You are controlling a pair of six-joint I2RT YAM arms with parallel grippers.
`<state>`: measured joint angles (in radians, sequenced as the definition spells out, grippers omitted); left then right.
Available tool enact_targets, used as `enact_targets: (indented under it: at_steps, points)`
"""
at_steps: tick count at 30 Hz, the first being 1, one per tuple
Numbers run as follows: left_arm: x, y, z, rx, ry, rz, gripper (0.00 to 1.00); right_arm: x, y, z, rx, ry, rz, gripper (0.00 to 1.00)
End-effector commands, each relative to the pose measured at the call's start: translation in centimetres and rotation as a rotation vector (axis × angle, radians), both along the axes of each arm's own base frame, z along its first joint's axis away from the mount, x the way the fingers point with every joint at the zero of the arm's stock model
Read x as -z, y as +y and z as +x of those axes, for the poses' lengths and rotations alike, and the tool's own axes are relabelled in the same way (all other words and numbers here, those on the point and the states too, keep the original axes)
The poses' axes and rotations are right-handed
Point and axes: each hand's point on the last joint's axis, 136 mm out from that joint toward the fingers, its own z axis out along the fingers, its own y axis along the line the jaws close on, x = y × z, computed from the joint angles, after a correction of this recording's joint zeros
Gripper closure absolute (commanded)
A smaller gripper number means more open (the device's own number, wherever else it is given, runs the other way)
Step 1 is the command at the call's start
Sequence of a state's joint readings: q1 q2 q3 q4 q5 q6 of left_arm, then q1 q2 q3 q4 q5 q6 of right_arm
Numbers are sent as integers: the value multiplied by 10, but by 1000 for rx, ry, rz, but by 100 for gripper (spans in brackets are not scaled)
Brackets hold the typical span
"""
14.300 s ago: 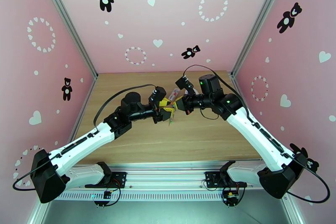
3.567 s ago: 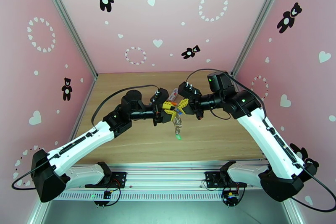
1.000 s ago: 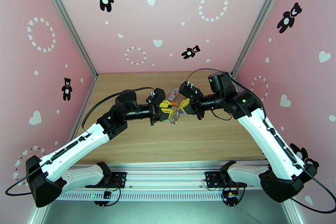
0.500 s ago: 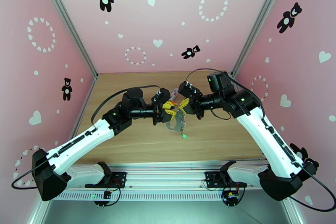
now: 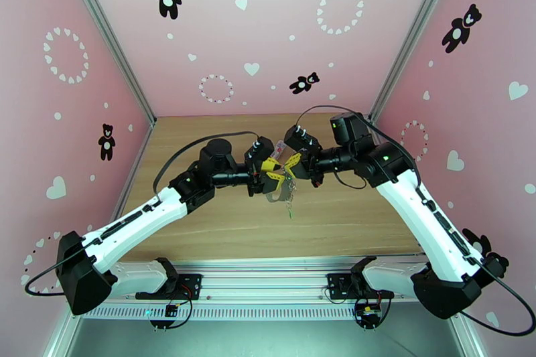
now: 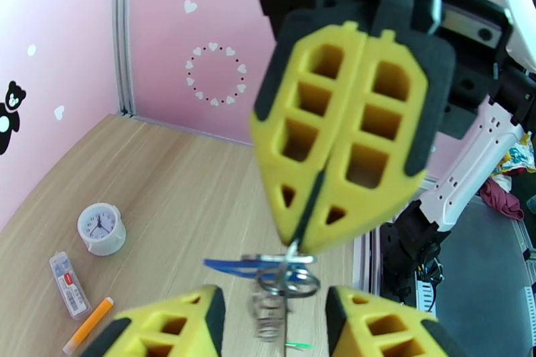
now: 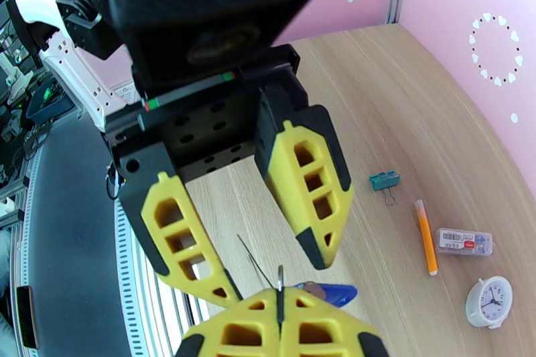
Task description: Remove the keys from the keyring
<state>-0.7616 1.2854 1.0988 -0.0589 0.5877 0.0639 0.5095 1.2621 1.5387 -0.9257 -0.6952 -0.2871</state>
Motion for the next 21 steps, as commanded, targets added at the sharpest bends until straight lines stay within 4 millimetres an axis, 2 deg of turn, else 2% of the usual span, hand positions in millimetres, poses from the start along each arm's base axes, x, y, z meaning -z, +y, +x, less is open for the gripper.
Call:
enact_targets:
  at_steps: [1,8,21]
  points:
    - [-5,1,11,-57,-15,-22,53,-6,5,6,17,-4,25,100]
    - [0,3,18,-96,-19,-24,52,-2,6,8,37,15,37,100]
    - [4,8,12,-91,-71,-39,68,-3,2,9,73,-5,46,100]
